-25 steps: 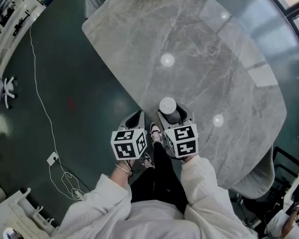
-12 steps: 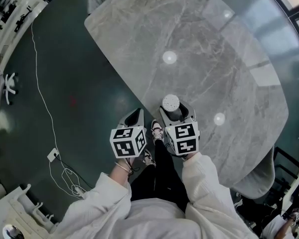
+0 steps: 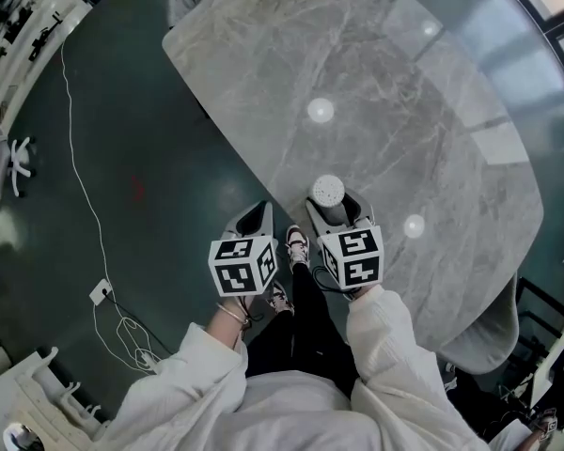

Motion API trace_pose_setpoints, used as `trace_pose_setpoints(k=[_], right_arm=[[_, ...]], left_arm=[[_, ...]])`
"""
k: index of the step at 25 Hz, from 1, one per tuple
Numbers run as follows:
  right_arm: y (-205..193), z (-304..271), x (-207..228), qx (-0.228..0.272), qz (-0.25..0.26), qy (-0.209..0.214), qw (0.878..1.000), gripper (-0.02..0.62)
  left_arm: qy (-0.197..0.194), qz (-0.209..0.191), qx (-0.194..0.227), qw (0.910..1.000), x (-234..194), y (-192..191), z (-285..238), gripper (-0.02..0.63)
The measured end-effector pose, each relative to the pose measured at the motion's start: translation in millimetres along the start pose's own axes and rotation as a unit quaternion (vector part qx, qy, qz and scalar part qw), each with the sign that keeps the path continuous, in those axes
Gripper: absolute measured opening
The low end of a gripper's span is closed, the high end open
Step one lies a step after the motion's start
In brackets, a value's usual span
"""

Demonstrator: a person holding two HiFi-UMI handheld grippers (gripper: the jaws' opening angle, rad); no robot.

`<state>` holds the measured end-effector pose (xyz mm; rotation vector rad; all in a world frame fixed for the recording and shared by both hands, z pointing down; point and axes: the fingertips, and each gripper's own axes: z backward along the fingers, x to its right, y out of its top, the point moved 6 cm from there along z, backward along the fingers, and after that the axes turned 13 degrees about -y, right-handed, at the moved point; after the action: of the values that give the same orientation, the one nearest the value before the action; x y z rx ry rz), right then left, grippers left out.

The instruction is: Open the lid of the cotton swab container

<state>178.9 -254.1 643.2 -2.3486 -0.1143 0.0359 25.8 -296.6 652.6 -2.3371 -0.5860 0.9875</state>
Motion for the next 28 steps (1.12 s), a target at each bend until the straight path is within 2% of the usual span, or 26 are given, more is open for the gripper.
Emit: trace_pose_setpoints(k=[17, 23, 28], right_arm=[[15, 61, -5, 0.038, -0.007, 0.009, 0.999, 0.298], [24, 98, -9, 0.056, -0.012, 0.024, 0.998, 0.298], [51, 129, 1, 0.078, -0.023, 0.02, 0.996, 0.298]], left_arm=[[-0.026, -0.034, 0.036, 0.9984, 33, 10, 41, 0.008], [-0.05, -0.068, 0.052, 0.9951, 59, 15, 63, 0.008], [-0.073, -0.1, 0.068, 0.99, 84, 32, 78, 0.008]])
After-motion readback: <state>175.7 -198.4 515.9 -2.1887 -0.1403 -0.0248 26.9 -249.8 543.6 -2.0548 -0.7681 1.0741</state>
